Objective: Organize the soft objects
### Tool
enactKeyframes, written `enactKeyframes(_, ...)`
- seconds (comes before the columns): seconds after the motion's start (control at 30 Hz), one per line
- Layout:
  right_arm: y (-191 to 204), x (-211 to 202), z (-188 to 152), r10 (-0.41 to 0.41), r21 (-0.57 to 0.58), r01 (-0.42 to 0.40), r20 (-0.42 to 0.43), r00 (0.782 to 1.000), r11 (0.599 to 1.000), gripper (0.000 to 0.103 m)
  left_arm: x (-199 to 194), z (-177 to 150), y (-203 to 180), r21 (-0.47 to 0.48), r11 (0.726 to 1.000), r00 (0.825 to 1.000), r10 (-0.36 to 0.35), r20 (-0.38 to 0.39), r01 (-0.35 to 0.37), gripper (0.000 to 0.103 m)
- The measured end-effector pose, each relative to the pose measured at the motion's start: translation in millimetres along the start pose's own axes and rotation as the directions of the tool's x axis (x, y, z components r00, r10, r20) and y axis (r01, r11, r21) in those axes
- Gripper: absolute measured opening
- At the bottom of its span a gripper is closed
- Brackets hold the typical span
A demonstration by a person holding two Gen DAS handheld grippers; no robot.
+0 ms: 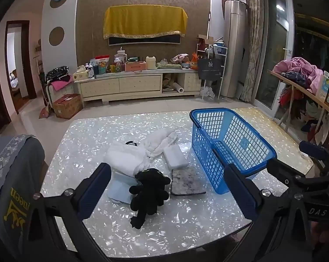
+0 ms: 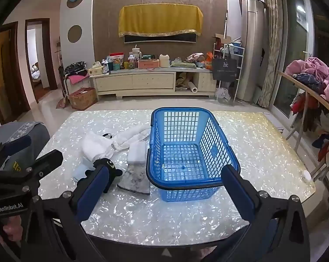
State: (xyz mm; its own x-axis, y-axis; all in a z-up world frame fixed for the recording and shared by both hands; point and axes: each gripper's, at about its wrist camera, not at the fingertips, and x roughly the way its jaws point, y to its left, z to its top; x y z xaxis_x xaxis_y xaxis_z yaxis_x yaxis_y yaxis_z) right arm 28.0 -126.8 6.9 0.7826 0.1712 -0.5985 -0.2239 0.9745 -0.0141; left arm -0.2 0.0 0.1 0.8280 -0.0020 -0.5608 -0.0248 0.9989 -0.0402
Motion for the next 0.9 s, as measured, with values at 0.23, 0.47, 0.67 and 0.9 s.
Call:
enactKeyframes(0.23,0.1,-3.0,-0.9,0.009,-0.003,-0.009,0.001,1.000,1.000,0.103,1.2,1.6,5.0,-0.005,1.000,1.000,0.000,-0.007,0.000,0.103)
enactKeyframes(0.47,-2.7,-2.0,5.2,0.006,-0.004,-0.006,-0.024,1.000,1.000,0.103,-2.2,-1.0,-0.2,0.001,1.000,1.000,0.000,-0.015,0.000,0.103)
enactKeyframes(0.67,0.3,2.3,2.3,-0.003,-0.008,0.003,-0.027,1.000,1.000,0.103,5.7,-3.8,-1.3,0.001,1.000,1.000,-0.006,-0.021,0.006,0.103)
enactKeyframes(0.9,0.0,3.1,0.8,-0.005,-0.008,0.004,-0.027,1.000,1.000,0.103,6.5,-4.1,-1.9,0.002,1.000,1.000,-0.007,-0.023,0.007,0.103)
